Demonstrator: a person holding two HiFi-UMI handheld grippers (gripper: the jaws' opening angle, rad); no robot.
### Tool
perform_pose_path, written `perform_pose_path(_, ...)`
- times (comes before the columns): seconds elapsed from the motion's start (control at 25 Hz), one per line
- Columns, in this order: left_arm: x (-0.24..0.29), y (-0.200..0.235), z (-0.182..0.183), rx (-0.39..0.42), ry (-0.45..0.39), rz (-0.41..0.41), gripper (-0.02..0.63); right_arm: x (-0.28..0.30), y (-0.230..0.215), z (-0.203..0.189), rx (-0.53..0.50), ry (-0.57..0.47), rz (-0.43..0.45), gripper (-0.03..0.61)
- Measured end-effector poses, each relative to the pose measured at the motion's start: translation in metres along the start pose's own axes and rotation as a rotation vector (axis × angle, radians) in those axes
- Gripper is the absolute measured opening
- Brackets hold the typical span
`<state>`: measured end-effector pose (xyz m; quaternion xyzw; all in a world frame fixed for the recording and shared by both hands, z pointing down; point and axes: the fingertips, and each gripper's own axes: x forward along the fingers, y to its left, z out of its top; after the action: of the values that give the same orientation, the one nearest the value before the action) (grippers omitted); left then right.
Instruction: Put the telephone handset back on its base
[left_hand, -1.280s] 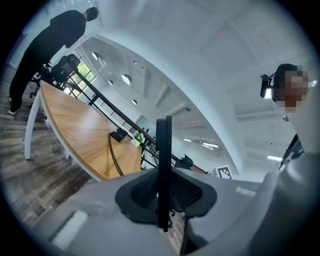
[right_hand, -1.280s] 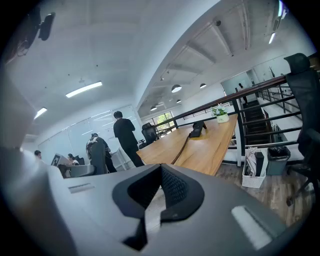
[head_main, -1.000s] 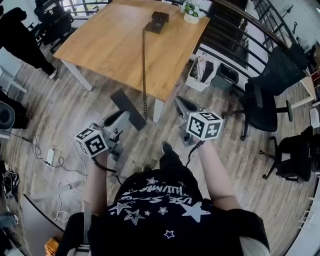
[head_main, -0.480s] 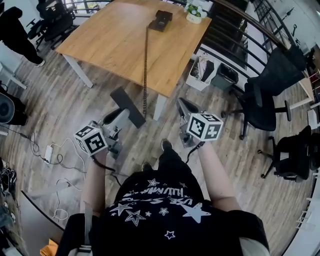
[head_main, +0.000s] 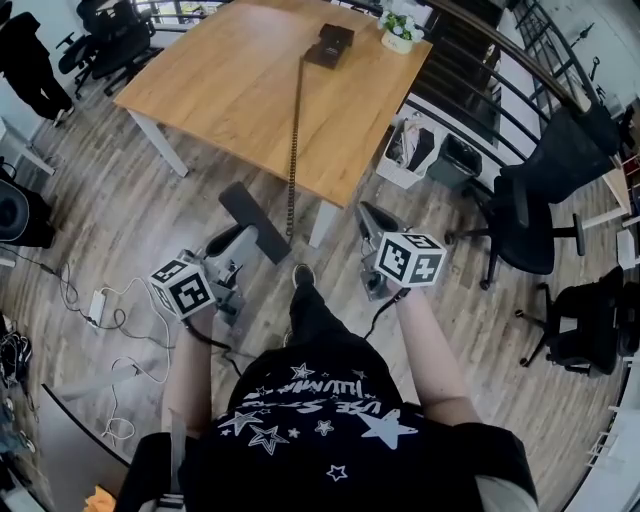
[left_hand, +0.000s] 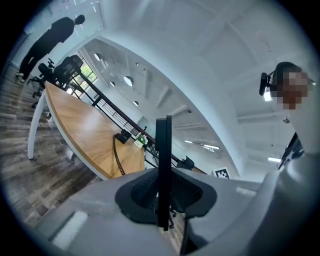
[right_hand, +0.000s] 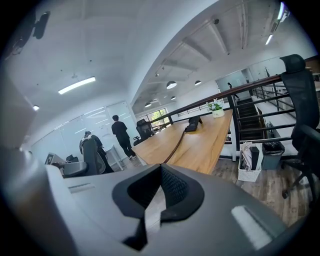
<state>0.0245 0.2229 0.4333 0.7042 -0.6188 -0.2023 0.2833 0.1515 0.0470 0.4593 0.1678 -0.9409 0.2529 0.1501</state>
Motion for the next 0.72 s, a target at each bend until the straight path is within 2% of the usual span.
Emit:
perform_pose_path(0.32,0.036,0.036,0.026,0.013,0.029,-0.006,0.077,0.071,-0.02,0.032,-0.001,0.006,0.031,0.0)
perform_pose_path(0.72,0.091,0.083,0.07,-0.023,0.034,-0.004,0.077,0.145,-0.059,0.082,-0.006,0.032,0.033,0.0)
